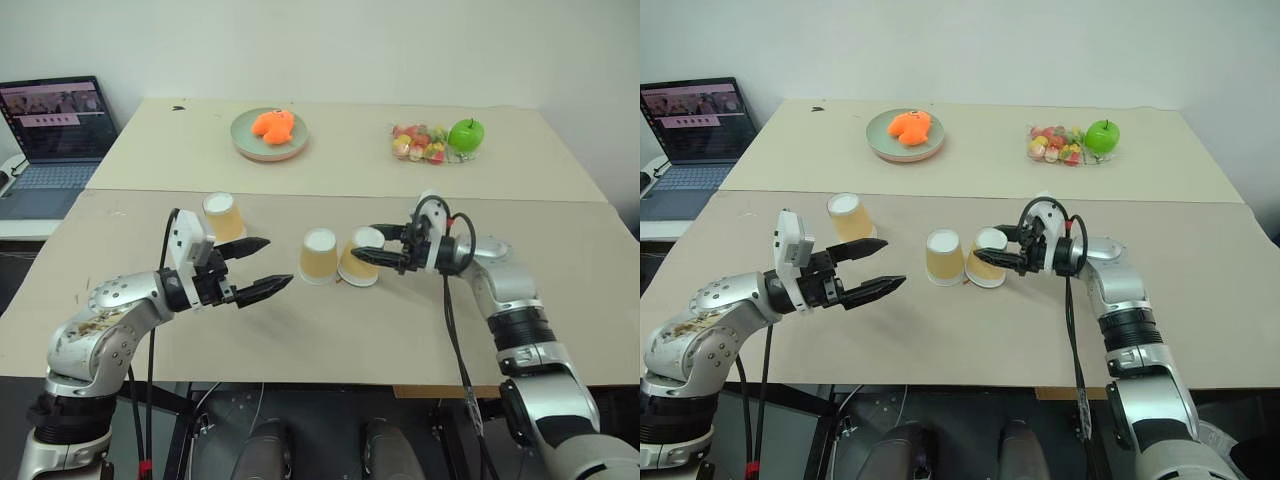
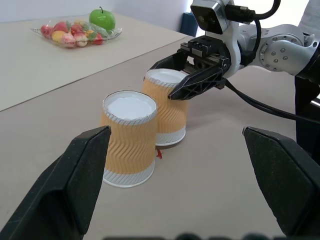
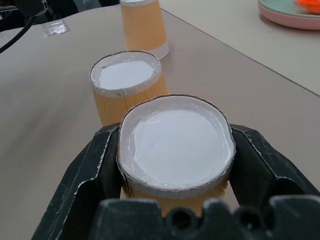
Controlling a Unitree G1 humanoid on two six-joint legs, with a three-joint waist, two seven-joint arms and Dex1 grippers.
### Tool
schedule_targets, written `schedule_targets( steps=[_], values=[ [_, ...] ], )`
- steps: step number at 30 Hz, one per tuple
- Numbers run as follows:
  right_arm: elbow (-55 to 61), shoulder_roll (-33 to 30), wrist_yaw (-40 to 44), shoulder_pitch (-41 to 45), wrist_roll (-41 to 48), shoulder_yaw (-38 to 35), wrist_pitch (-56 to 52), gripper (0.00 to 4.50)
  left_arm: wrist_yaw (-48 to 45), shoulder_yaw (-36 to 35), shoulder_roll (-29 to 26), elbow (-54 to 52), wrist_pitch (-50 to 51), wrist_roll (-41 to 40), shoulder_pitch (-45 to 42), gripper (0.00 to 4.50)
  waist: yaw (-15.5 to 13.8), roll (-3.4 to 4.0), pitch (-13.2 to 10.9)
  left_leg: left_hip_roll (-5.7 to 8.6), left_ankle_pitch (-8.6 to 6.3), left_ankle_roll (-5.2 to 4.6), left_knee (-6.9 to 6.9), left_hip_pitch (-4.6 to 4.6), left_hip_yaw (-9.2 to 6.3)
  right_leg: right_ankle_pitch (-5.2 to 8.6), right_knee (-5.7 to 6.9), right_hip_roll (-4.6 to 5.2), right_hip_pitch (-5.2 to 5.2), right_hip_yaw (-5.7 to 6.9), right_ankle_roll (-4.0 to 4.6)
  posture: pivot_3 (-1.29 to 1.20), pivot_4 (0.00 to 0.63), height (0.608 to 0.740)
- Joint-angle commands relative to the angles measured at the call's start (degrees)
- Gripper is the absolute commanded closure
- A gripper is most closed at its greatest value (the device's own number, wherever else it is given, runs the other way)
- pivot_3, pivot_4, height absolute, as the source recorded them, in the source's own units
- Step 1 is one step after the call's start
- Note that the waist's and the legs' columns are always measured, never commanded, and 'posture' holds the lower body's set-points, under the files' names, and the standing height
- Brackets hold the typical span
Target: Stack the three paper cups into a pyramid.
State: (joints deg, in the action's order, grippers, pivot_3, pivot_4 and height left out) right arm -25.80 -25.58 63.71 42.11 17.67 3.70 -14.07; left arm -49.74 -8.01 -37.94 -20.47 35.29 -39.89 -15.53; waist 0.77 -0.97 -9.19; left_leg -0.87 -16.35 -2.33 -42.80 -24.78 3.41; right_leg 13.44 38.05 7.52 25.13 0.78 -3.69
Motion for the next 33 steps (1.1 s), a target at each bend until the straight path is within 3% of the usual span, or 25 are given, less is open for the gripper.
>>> schedule_targets(
  steps=[1, 6, 8, 11, 19, 26, 33],
  values=[
    [-0.4, 0.2, 0.1, 2.0, -0.3, -0.9, 2.3, 1.81, 0.7, -1.7, -0.3, -2.1, -0.2, -1.0, -0.1, 0.0, 0.0, 0.0, 0.0, 0.0, 0.0, 0.0, 0.0, 0.0, 0.0, 0.0, 0.0, 0.0, 0.0, 0.01, 0.0, 0.0, 0.15, 0.676],
    [-2.2, 1.0, -0.2, 2.6, -1.1, -0.9, 3.2, 1.81, 1.4, -1.8, -0.3, -2.3, -0.3, -1.6, 0.1, 0.0, 0.0, 0.0, 0.0, 0.0, 0.0, 0.01, 0.0, 0.0, 0.0, 0.0, 0.01, 0.0, 0.0, 0.0, 0.0, 0.0, 0.15, 0.676],
    [-3.2, 1.6, -0.7, 3.0, -1.3, -1.2, 3.7, 0.82, 1.6, -1.9, -0.3, -2.2, -0.5, -1.7, 0.2, 0.0, 0.1, 0.0, 0.0, 0.0, 0.0, 0.01, 0.0, 0.0, 0.0, 0.0, 0.0, 0.0, 0.01, 0.01, 0.0, 0.0, 0.15, 0.676],
    [-4.1, 1.8, -0.6, 3.1, -1.6, -1.1, 3.7, 0.08, 1.8, -2.0, -0.2, -2.1, -0.6, -1.7, 0.2, 0.0, 0.0, 0.0, 0.0, 0.01, 0.01, 0.01, 0.0, 0.0, 0.0, 0.0, 0.0, 0.0, 0.0, 0.0, 0.0, 0.0, 0.15, 0.676],
    [-0.1, -0.7, 1.7, 1.5, 2.1, -3.5, -5.6, 0.08, 2.2, -2.0, 0.3, -1.6, -0.8, -1.9, 0.2, 0.0, 0.0, 0.0, 0.0, 0.01, 0.01, 0.01, 0.0, -0.01, 0.0, 0.0, 0.0, 0.0, 0.01, 0.0, 0.0, 0.0, 0.15, 0.676],
    [2.7, -7.3, 3.0, -0.4, 8.9, -11.2, -13.9, 0.08, 2.4, -2.9, 2.1, 1.8, 0.2, -3.7, -2.4, 0.0, -0.3, -0.01, 0.0, 0.01, 0.0, -0.01, 0.0, -0.01, 0.0, 0.0, -0.03, 0.0, -0.01, 0.03, 0.0, 0.0, 0.15, 0.676],
    [13.3, -11.1, 0.7, -6.6, 13.3, -16.3, -18.2, 0.08, 8.2, -8.8, 5.6, 7.9, 1.9, -8.2, -5.8, 0.0, 0.1, -0.05, 0.0, -0.01, -0.01, -0.01, 0.01, 0.0, 0.01, 0.0, 0.0, -0.01, -0.01, -0.01, 0.0, 0.0, 0.15, 0.676]
  ],
)
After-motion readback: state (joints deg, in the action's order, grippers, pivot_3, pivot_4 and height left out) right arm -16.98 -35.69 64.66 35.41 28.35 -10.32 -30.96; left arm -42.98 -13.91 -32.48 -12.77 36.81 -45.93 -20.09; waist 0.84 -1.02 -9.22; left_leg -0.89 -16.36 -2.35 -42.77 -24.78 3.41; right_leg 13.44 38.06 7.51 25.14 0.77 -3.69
